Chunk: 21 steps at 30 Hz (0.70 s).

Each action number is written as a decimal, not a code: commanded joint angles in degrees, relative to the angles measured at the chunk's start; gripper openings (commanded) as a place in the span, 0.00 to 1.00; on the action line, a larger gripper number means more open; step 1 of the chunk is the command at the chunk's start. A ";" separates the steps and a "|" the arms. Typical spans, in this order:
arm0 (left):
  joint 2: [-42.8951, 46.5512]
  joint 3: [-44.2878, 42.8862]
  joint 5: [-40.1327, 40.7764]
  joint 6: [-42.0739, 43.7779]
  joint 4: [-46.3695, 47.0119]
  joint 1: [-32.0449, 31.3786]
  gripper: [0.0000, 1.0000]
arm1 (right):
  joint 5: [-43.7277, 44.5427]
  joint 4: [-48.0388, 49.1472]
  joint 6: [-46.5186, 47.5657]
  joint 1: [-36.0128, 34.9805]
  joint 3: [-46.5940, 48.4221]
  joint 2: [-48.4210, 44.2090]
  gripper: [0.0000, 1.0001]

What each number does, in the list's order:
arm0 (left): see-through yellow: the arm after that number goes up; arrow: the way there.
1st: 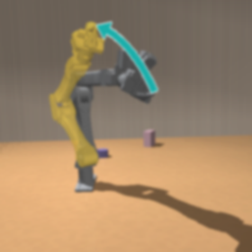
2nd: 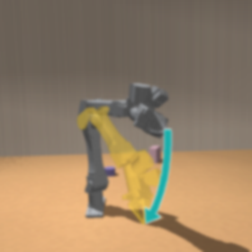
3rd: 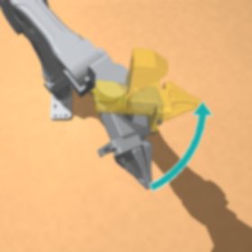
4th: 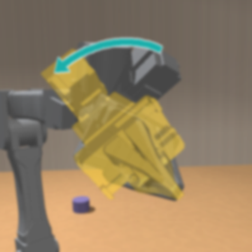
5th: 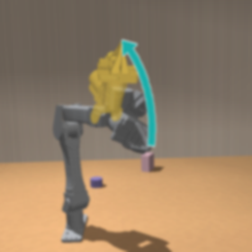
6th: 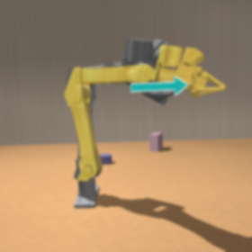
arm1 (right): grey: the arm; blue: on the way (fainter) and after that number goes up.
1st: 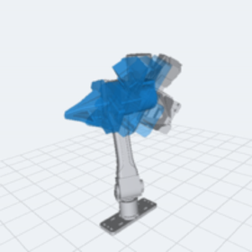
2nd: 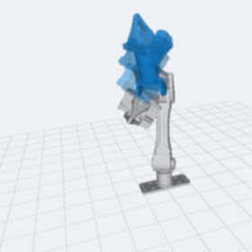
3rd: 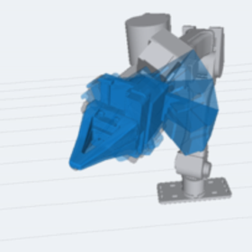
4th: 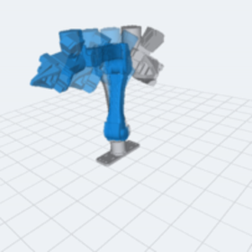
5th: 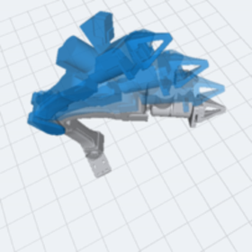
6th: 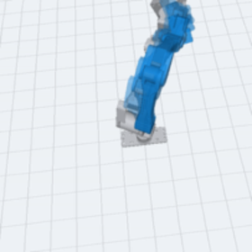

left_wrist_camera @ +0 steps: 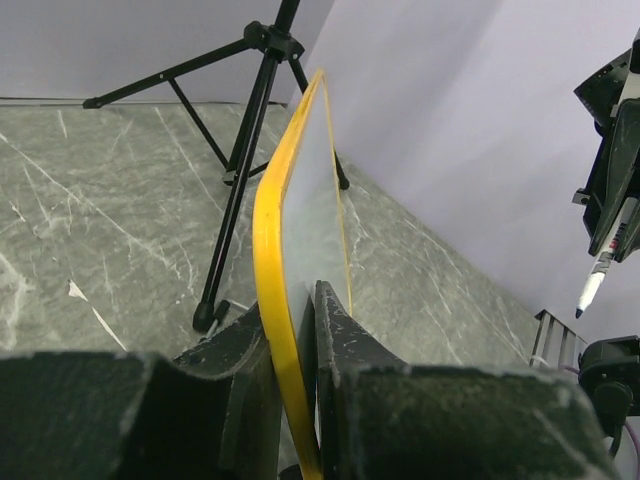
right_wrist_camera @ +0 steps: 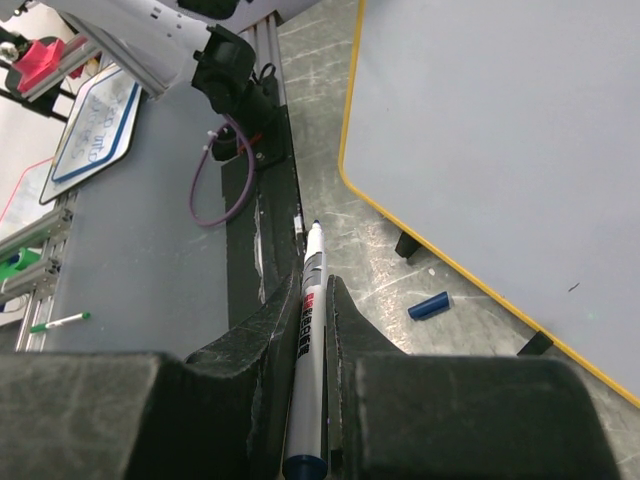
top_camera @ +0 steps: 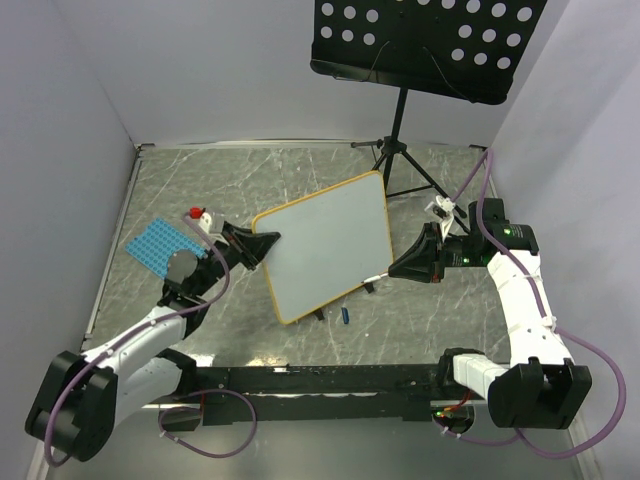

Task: Write a sentence on the whiteboard
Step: Put down the whiteboard on the whiteboard stand.

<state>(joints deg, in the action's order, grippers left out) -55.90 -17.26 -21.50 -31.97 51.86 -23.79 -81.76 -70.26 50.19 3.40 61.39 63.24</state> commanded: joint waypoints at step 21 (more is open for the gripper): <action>-13.36 9.96 -11.11 -1.26 23.11 7.53 0.01 | -2.71 -3.74 6.49 0.29 1.37 2.06 0.00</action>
<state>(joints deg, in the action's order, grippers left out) -66.96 -10.70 -29.58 -38.94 70.72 -16.10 -82.00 -72.69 52.73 3.40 61.39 64.86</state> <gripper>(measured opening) 0.188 0.176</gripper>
